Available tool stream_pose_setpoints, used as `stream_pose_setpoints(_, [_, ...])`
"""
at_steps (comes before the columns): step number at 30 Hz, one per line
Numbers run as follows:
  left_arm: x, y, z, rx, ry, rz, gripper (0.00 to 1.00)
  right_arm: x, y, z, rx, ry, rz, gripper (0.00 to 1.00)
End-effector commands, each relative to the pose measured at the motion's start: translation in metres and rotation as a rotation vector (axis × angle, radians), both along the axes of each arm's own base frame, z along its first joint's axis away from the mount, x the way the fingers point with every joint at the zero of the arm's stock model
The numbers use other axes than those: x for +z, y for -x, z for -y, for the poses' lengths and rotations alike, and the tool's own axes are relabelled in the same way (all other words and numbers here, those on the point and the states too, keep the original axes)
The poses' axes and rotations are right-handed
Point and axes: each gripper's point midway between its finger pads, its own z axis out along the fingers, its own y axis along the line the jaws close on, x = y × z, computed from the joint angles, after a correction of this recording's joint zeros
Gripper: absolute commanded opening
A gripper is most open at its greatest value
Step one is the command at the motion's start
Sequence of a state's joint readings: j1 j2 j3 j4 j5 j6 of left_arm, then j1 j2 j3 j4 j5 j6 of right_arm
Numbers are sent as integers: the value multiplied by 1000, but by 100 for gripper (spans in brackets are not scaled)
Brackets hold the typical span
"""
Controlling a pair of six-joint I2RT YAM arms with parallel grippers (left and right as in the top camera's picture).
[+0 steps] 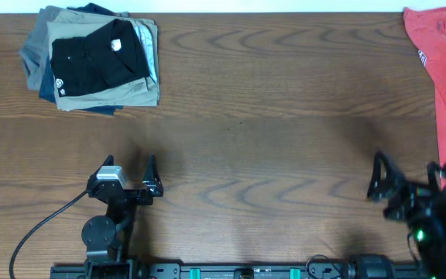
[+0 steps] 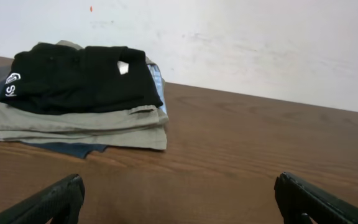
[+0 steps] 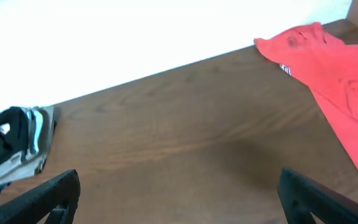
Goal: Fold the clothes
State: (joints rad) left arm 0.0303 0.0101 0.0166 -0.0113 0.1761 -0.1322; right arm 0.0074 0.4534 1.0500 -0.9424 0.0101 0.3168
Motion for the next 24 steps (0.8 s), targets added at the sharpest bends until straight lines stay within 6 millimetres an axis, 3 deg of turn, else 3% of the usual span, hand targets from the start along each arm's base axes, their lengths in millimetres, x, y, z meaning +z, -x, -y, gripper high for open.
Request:
stream_pose_setpoints(1, [-15, 1, 1, -7, -5, -46, 98, -34, 6, 3, -10, 27, 6, 99])
stream_pose_setpoints(7, [-15, 1, 1, -7, -5, -46, 98, -96, -6, 3, -18, 3, 97, 99])
stream_pose_setpoints(13, [-15, 1, 1, -7, -5, -46, 98, -140, -20, 3, -38, -61, 89, 99])
stream_pose_setpoints(16, [-15, 1, 1, -7, -5, -46, 98, -149, -22, 5, -51, -56, 74, 99])
stream_pose_setpoints(24, [-15, 1, 1, -7, -5, -46, 98, -143, -43, 12, -70, 29, 200, 99])
